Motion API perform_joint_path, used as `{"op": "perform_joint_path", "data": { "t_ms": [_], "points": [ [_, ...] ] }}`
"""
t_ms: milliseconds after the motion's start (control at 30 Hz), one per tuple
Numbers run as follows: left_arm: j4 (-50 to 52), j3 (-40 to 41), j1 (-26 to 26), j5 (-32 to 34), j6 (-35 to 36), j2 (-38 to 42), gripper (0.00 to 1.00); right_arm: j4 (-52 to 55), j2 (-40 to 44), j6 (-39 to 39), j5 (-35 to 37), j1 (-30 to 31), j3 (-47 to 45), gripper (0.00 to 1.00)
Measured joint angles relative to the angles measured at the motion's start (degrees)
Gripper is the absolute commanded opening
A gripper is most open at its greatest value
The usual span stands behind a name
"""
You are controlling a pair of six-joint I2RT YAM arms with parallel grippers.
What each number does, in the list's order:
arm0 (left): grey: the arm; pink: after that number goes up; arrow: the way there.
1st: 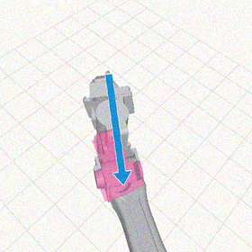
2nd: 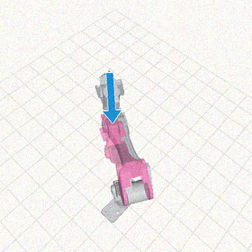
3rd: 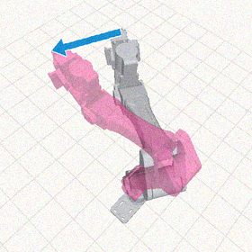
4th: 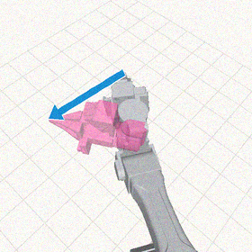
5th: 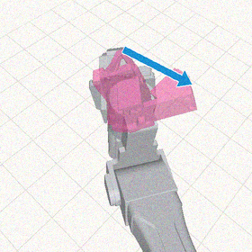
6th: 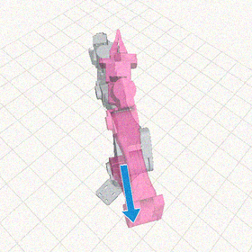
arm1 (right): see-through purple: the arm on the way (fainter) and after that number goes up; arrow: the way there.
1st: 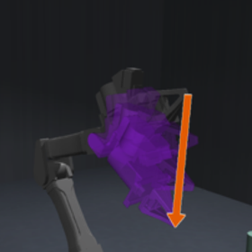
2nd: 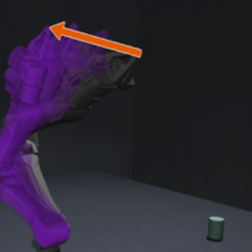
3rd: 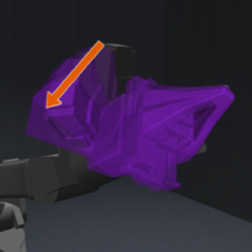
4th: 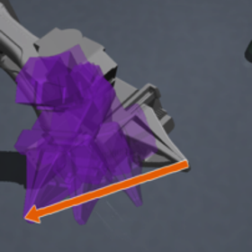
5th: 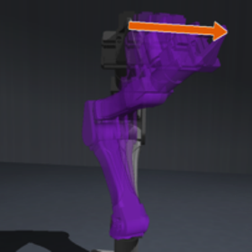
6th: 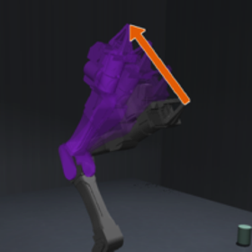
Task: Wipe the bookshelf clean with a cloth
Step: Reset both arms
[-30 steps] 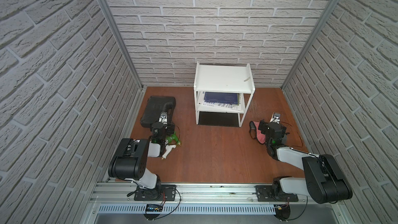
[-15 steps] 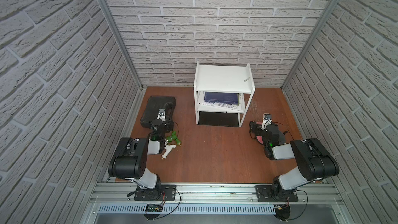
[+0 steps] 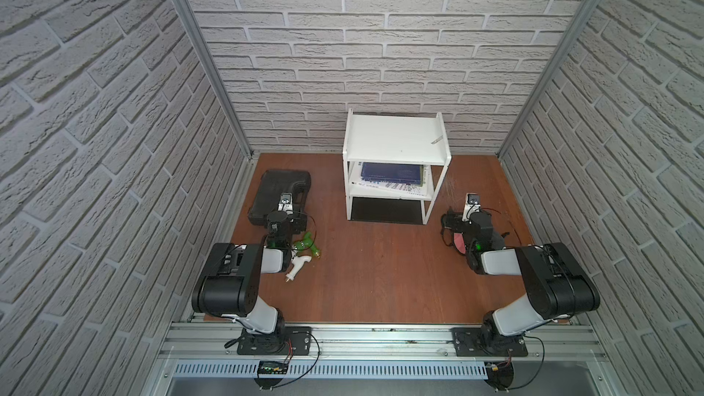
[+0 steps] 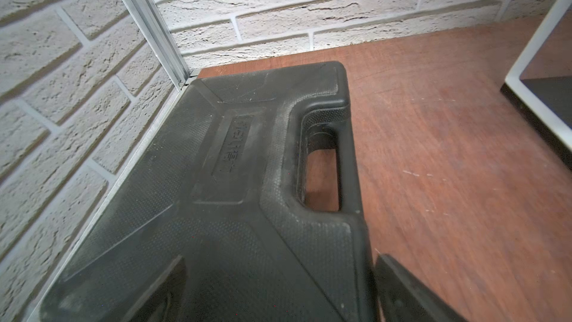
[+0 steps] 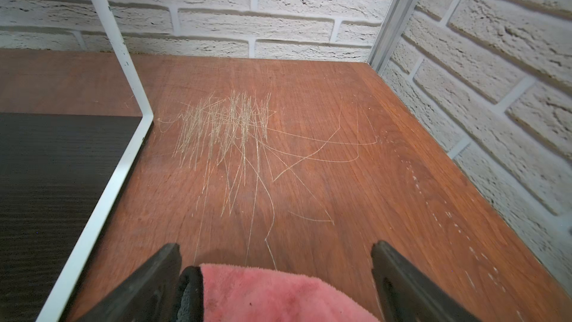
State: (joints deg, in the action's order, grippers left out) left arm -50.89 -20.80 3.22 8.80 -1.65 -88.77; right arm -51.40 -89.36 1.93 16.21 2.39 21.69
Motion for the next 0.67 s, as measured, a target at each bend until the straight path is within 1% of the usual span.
{"op": "perform_joint_path", "data": {
  "t_ms": [67, 333, 667],
  "points": [
    [0.0, 0.0, 0.0, 0.0, 0.0, 0.0, 0.98, 0.04, 0.0, 0.0, -0.04, 0.0, 0.0, 0.99],
    [0.0, 0.0, 0.0, 0.0, 0.0, 0.0, 0.98, 1.2, 0.0, -1.22, -4.31, -0.17, 0.17, 0.99],
    [0.04, 0.0, 0.0, 0.0, -0.02, 0.0, 0.98, 1.25, 0.0, -1.33, -5.38, -0.31, 0.22, 0.99]
  ]
}}
